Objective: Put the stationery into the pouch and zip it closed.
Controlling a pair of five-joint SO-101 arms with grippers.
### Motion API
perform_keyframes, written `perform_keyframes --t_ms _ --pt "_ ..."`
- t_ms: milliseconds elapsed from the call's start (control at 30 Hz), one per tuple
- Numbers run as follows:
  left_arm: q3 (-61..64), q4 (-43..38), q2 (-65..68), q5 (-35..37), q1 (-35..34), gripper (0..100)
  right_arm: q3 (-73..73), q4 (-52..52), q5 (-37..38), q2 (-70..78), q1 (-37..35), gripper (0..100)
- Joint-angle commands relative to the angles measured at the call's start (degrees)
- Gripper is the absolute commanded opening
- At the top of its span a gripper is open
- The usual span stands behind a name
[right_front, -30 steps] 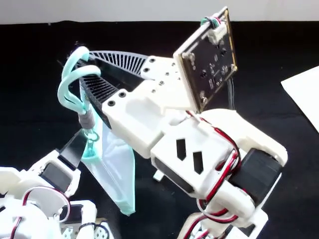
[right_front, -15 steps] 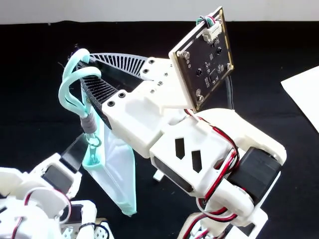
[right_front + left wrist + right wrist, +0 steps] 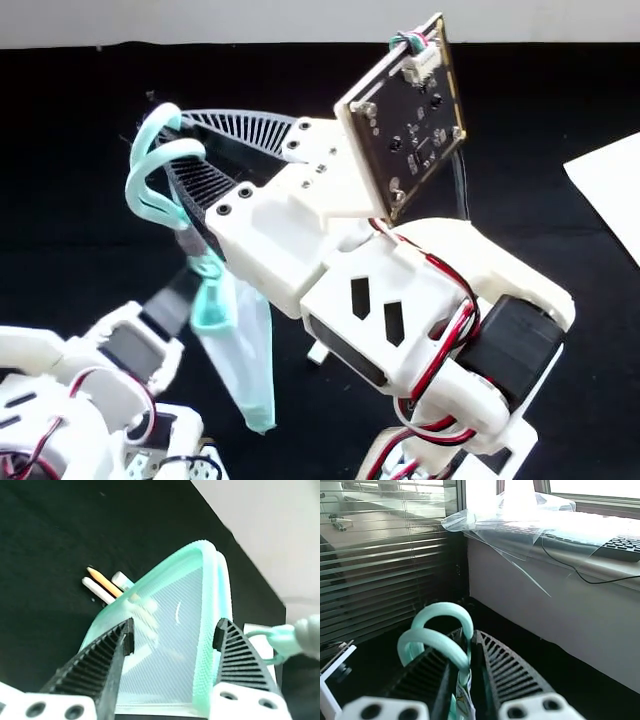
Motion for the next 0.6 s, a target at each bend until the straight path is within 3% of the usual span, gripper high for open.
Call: perform_keyframes --t_ms 0,233,567 --pt "0.0 1.8 0.0 -3.5 1.6 26 -1.7 0.4 0.4 0.0 0.7 0.7" --pt "-2.1 1.8 0.0 -6.7 -3.8 26 -1.8 1.4 0.1 0.0 5.1 0.7" --pt "4.2 2.0 0.3 -10.5 -3.8 26 -1.7 1.5 0.1 0.1 5.4 0.7"
